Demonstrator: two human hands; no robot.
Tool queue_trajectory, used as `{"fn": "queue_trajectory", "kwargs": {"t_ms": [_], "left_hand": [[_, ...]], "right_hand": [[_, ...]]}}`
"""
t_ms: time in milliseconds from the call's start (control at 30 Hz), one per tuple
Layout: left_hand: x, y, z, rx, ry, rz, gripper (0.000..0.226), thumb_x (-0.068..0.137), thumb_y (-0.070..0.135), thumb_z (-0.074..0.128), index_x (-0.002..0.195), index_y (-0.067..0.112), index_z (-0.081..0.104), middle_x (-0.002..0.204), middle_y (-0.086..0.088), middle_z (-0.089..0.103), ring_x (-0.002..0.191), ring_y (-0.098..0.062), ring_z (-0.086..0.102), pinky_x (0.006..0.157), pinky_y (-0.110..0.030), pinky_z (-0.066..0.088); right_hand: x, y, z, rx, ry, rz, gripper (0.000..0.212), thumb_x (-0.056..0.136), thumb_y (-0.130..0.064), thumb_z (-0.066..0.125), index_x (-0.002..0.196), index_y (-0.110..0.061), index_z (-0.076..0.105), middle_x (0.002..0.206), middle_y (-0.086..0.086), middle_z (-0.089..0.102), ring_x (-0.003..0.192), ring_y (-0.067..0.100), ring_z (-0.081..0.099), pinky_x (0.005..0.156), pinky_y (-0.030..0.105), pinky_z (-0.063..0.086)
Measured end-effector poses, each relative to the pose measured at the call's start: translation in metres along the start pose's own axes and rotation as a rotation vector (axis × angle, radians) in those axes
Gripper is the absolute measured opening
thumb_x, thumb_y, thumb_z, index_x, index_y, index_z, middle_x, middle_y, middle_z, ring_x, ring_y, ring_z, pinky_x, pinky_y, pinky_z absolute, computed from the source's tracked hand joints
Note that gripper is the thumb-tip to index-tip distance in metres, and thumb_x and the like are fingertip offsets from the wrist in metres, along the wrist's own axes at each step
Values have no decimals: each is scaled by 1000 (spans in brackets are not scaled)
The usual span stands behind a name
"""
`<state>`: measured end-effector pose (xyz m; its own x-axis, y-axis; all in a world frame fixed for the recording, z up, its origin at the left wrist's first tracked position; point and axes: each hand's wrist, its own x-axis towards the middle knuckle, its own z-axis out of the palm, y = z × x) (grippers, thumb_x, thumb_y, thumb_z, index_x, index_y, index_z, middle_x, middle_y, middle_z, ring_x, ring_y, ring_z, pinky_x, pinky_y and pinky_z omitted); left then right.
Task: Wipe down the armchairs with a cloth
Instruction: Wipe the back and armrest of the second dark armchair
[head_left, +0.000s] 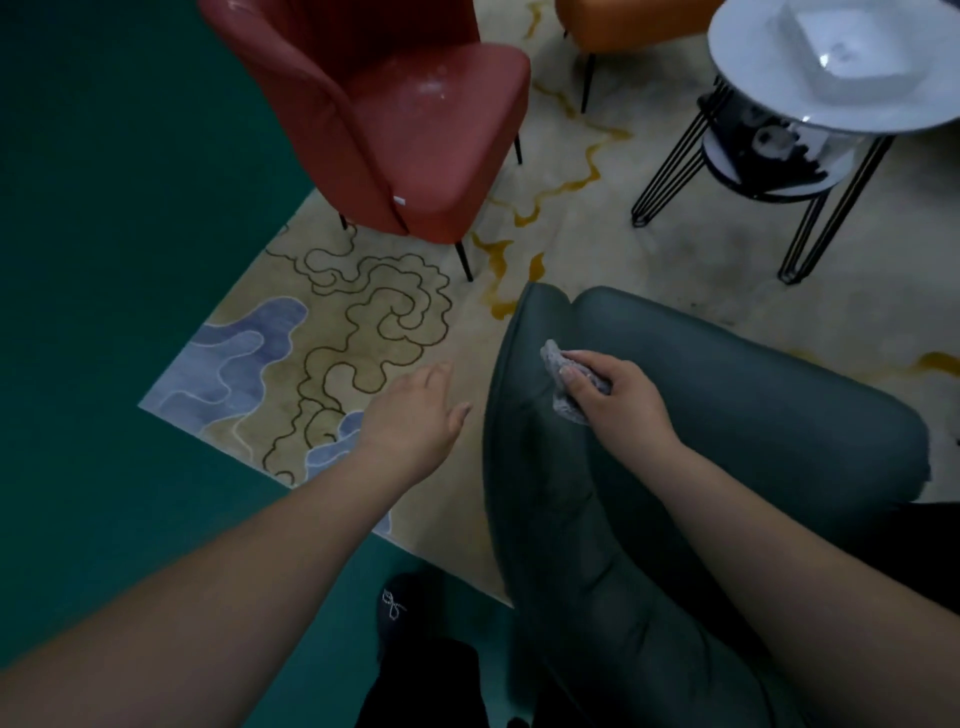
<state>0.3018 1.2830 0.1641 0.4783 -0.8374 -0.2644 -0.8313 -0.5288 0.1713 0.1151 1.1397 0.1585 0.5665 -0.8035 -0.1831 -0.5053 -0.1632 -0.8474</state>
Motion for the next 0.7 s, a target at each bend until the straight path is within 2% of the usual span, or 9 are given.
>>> {"fn": "queue_trajectory", "kwargs": {"t_ms": [133, 267, 433, 500, 600, 700], "left_hand": [[5, -51, -24, 21, -21, 56, 64, 98, 49, 34, 151, 16, 19, 155, -4, 28, 137, -25, 31, 109, -38, 28], [7, -108, -53, 83, 8, 133, 65, 99, 50, 32, 152, 17, 16, 157, -4, 23, 142, -23, 22, 115, -39, 21], [7, -176, -76, 206, 33, 195, 66, 98, 53, 28, 153, 20, 14, 159, 0, 20, 145, -20, 16, 118, -40, 13], [13, -196, -79, 232, 4, 198, 66, 98, 54, 28, 153, 20, 12, 159, 1, 18, 146, -20, 13, 119, -41, 10], [27, -213, -81, 241, -19, 194, 67, 98, 54, 28, 153, 19, 12, 160, 1, 17, 146, -20, 12, 118, -41, 7], [47, -218, -83, 234, -23, 216, 67, 98, 54, 27, 153, 19, 15, 160, 1, 18, 146, -19, 12, 118, -40, 6]], "right_hand": [[12, -46, 27, -53, 77, -4, 31, 92, -41, 55, 118, -27, 66, 104, -4, 68, 93, 9, 64, 81, 28, 52], [18, -91, 66, -153, 80, 7, 32, 93, -43, 52, 120, -29, 64, 107, 4, 62, 93, 15, 61, 83, 33, 51], [21, -138, 115, -164, 118, 26, 32, 95, -40, 51, 119, -24, 64, 101, 7, 60, 93, 20, 57, 85, 41, 50], [24, -149, 129, -174, 111, 47, 32, 94, -39, 52, 121, -24, 63, 105, 9, 59, 92, 21, 58, 85, 39, 50], [32, -160, 140, -206, 130, 57, 32, 94, -38, 54, 122, -26, 61, 106, 6, 52, 87, 16, 53, 80, 29, 44], [50, -167, 140, -228, 138, 70, 30, 93, -39, 55, 120, -26, 62, 105, 6, 50, 89, 15, 51, 84, 30, 44]]}}
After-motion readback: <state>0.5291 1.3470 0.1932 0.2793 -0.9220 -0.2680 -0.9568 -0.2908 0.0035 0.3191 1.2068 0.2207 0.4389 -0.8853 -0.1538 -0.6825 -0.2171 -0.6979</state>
